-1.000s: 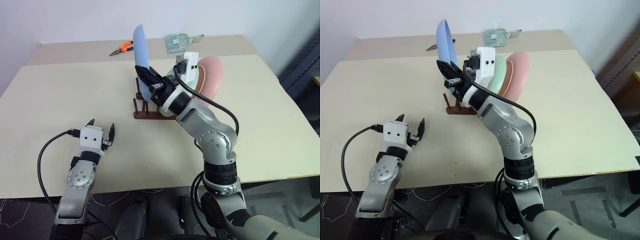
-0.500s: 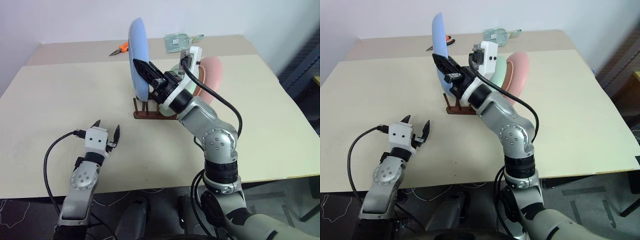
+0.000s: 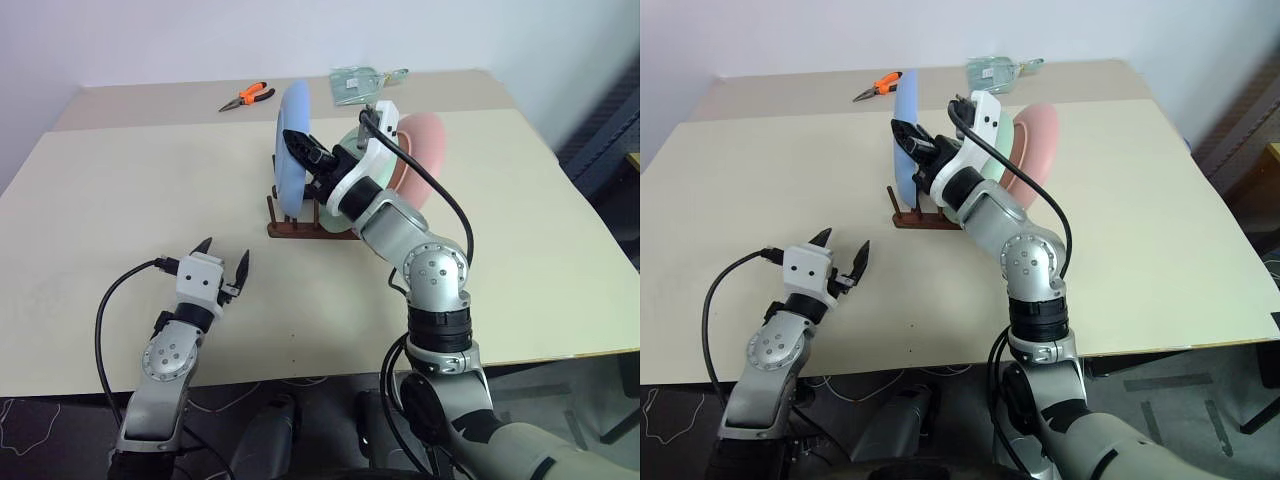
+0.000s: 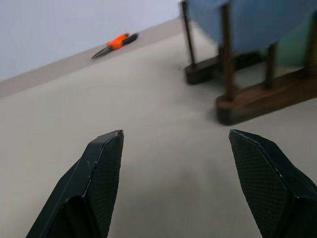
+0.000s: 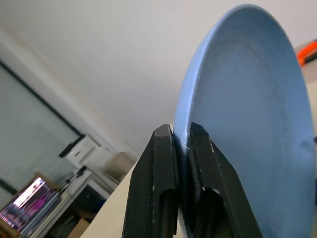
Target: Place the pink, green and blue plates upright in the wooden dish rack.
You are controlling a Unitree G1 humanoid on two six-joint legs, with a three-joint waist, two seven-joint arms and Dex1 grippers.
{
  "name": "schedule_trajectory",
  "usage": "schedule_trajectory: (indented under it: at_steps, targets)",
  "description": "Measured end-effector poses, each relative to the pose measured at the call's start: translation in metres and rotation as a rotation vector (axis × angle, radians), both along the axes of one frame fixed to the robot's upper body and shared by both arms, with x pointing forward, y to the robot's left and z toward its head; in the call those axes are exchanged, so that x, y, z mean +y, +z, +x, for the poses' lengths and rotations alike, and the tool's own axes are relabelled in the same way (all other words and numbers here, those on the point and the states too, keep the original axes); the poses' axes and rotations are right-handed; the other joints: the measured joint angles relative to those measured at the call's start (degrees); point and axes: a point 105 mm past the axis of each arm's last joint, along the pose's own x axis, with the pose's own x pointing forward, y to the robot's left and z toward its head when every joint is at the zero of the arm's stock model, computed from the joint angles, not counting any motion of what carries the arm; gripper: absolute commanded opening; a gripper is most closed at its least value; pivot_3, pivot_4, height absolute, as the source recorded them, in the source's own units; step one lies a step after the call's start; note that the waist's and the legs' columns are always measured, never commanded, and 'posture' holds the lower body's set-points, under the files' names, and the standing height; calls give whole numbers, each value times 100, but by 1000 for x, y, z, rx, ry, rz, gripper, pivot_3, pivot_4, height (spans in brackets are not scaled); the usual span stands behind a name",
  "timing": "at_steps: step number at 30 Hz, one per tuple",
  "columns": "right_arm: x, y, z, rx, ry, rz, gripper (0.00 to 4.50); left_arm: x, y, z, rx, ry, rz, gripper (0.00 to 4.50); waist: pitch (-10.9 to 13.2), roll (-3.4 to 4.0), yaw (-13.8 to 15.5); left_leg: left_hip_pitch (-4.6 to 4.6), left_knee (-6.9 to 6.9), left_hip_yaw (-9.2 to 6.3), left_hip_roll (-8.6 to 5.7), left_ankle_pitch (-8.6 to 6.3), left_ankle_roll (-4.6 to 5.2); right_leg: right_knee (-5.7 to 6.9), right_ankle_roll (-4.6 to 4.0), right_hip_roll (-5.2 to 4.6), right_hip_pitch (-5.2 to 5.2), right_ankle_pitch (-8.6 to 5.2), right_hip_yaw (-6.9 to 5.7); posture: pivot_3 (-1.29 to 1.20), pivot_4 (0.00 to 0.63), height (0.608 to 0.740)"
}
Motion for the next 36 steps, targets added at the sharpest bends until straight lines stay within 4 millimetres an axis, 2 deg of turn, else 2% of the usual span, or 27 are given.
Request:
schedule_trajectory:
  at_steps: [4, 9, 13, 16, 17, 20, 21, 22, 24, 28, 30, 32, 36]
  targets:
    - [3, 3, 5, 5, -8, -15, 1506, -7, -1, -1, 7, -42, 4, 3501, 1, 1, -2, 0, 0, 0, 0, 0, 0, 0, 0, 1, 0, 0, 0, 0, 150, 740]
    - [11, 14, 3, -77, -14, -76, 4107, -18, -2, -2, 18, -97, 8, 3501, 2, 5, -9, 0, 0, 1, 1, 0, 0, 0, 0, 2, -1, 0, 1, 0, 150, 740]
    - [14, 23, -3, -220, -14, -185, 4107, -20, -2, -2, 16, -105, 9, 3501, 2, 5, -1, -1, 1, 1, 0, 0, 0, -1, 0, 2, 0, 0, 1, 0, 150, 740]
    - [3, 37, -9, -368, -46, -250, 4107, -20, -2, -2, 16, -108, 10, 3501, 2, 5, 9, -1, 2, 2, 0, 0, 0, -3, 0, 1, 1, 0, 0, 0, 150, 740]
    - [-4, 42, -10, -441, -65, -298, 4107, -22, -1, -2, 14, -113, 8, 3501, 3, 5, 24, -2, 3, 2, -2, 0, 0, -6, 1, 0, 3, 0, 0, 0, 150, 740]
    - [-45, 59, -13, -659, -154, -476, 4107, -24, -1, -2, 17, -127, 8, 3501, 3, 5, 51, -4, 10, 15, -6, -3, 5, -15, 2, -4, 12, -1, -3, 0, 150, 740]
    - [-59, 62, -14, -705, -175, -527, 3570, -27, -1, -2, 18, -141, 9, 3501, 3, 4, 44, -4, 9, 19, -5, -4, 7, -17, 2, -4, 12, -1, -3, 0, 150, 740]
    - [-72, 61, -17, -741, -179, -590, 3240, -32, 0, -2, 15, -162, 10, 3501, 2, 4, 50, -4, 8, 20, -5, -4, 7, -17, 3, -4, 13, -1, -3, 0, 150, 740]
    - [-91, 47, -22, -759, -149, -718, 2243, -40, -1, -2, 22, -203, 13, 3501, 2, 3, 42, -3, 8, 25, -1, -6, 10, -18, 4, -5, 14, -2, -3, 0, 150, 740]
    - [-121, -8, -43, -681, -2, -985, 91, -61, 3, -2, 29, -316, 6, 3501, 5, 8, 57, -6, 13, 35, 0, -8, 13, -19, 7, -10, 15, -5, -1, 0, 150, 740]
    - [-128, -28, -55, -635, 67, -1064, 34, -65, 8, 0, 19, -343, 6, 3501, 6, 8, 30, -5, 15, 42, 3, -8, 14, -20, 8, -11, 15, -6, 4, 0, 150, 740]
    - [-128, -35, -60, -631, 84, -1106, 34, -68, 14, 3, 5, -368, 1, 3501, 4, 11, 19, 1, 17, 53, 7, -9, 15, -19, 2, -12, 15, -9, 11, 0, 150, 740]
    - [-126, -52, -54, -618, 51, -1208, 34, -70, 13, 3, 13, -394, 7, 3501, 4, 10, 48, 0, 21, 62, 7, -9, 15, -20, -9, -13, 16, -15, 12, 0, 150, 740]
